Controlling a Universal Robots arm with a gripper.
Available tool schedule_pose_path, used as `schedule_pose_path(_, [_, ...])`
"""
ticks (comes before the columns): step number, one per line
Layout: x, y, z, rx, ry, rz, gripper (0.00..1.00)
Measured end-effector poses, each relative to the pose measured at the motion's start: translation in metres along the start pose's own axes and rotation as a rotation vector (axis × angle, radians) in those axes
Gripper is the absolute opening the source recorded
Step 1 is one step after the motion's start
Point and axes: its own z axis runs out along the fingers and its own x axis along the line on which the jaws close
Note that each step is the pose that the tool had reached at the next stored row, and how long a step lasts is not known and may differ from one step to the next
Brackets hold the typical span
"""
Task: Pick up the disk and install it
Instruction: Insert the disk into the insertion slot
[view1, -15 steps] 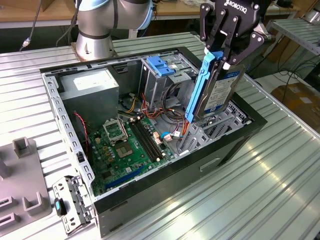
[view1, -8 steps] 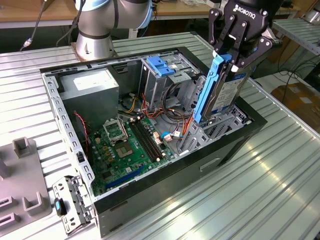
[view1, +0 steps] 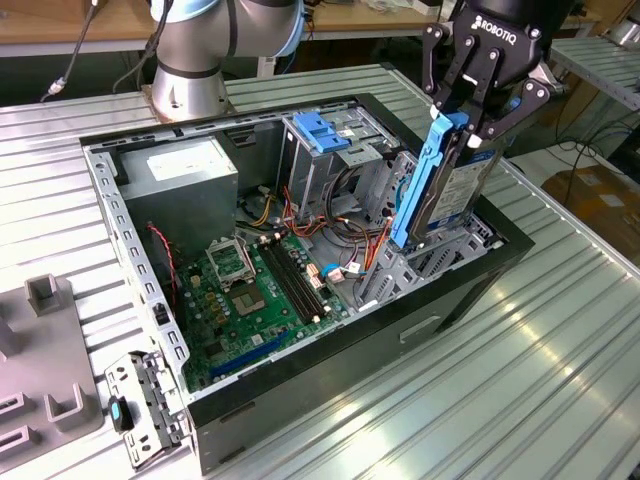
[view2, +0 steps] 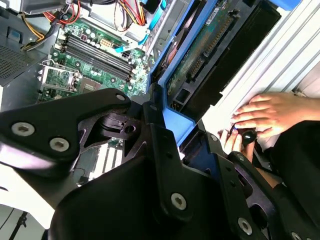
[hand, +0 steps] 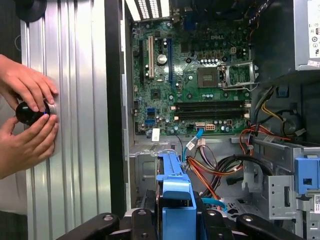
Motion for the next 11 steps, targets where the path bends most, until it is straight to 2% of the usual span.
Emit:
schedule_pose_path(2, [0.0,-0.0003,0.0004,0.0026,0.0,-0.029,0.37])
schedule_pose_path(3, [0.0,-0.0005,0.0008,0.0063,0.0001,-0.068,0.37])
schedule_pose_path(5, [-0.0002,-0.0021,0.0019,0.0074,-0.0003,-0.078,0.37])
schedule_pose_path(7, [-0.0001,-0.0024,0.0035,0.0072,-0.0053,-0.078,0.37])
schedule_pose_path(10, [0.0013,-0.0025,0.0042,0.0077,-0.0578,-0.076,0.37])
schedule_pose_path(11, [0.002,-0.0025,0.0044,0.0077,-0.0698,-0.076,0.37])
